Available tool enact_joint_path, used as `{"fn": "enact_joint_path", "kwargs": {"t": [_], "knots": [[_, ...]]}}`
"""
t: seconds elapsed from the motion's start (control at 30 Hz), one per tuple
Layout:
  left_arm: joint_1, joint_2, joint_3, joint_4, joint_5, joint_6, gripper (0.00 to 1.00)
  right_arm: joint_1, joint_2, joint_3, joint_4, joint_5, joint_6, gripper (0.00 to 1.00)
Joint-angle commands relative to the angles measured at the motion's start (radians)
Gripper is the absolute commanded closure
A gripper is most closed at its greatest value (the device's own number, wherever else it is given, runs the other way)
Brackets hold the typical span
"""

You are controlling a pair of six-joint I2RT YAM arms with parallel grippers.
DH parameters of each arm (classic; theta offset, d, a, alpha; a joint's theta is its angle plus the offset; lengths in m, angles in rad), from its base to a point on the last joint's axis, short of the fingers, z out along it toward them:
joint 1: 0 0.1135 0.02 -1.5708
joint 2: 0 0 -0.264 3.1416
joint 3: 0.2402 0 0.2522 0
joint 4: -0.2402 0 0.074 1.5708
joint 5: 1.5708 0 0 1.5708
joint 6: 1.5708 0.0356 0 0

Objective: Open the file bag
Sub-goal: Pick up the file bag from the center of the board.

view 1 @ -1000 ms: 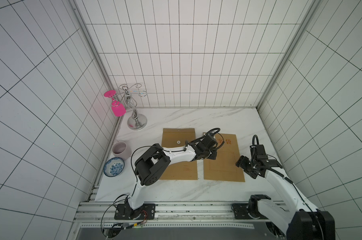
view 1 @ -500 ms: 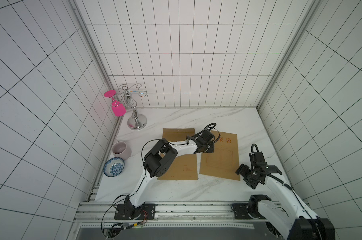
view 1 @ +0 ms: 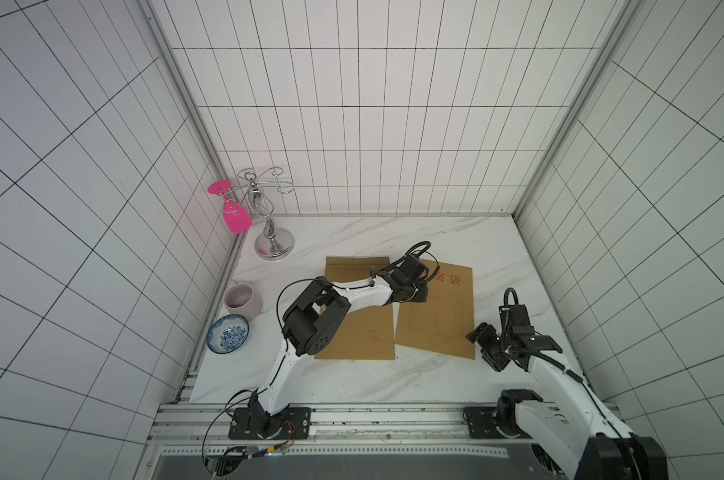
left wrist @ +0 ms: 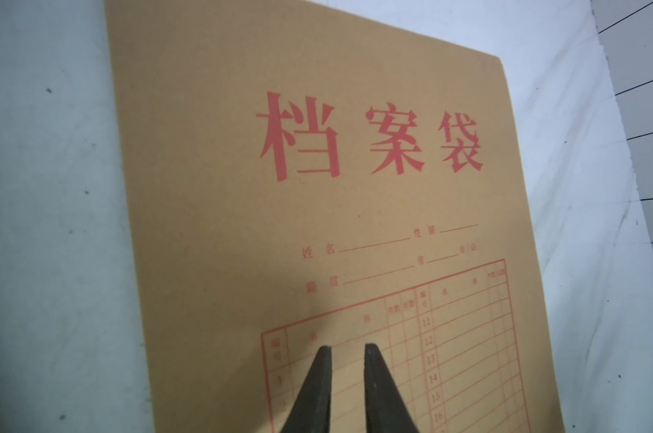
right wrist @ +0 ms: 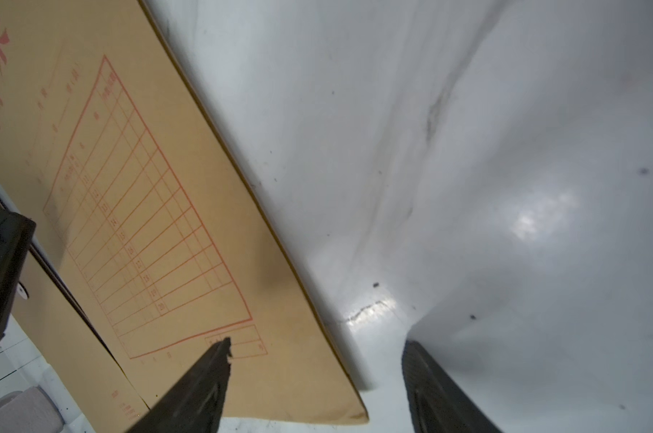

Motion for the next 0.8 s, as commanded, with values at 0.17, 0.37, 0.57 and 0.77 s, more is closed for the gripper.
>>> {"fn": "enact_joint_path", "kwargs": {"t": [0.17,0.37,0.57,0.77], "knots": [[0.0,0.041,0.033,-0.027,-0.023,0.014,0.87,0.081,-0.129,-0.011,-0.18,0.049,0.099,0.24],[0.001,0.015,-0.041,-0.008,-0.044,0.002,0.95,0.176,-0.085,-0.046,-0.074,0.043,0.178,0.25],[0.0,-0.009,-0.096,-0.017,-0.073,-0.006,1.0,0.215,-0.062,-0.124,0.076,0.02,0.251,0.29],[0.0,-0.02,-0.167,0.005,-0.078,-0.023,1.0,0.213,-0.092,-0.149,0.12,0.068,0.272,0.3]]}}
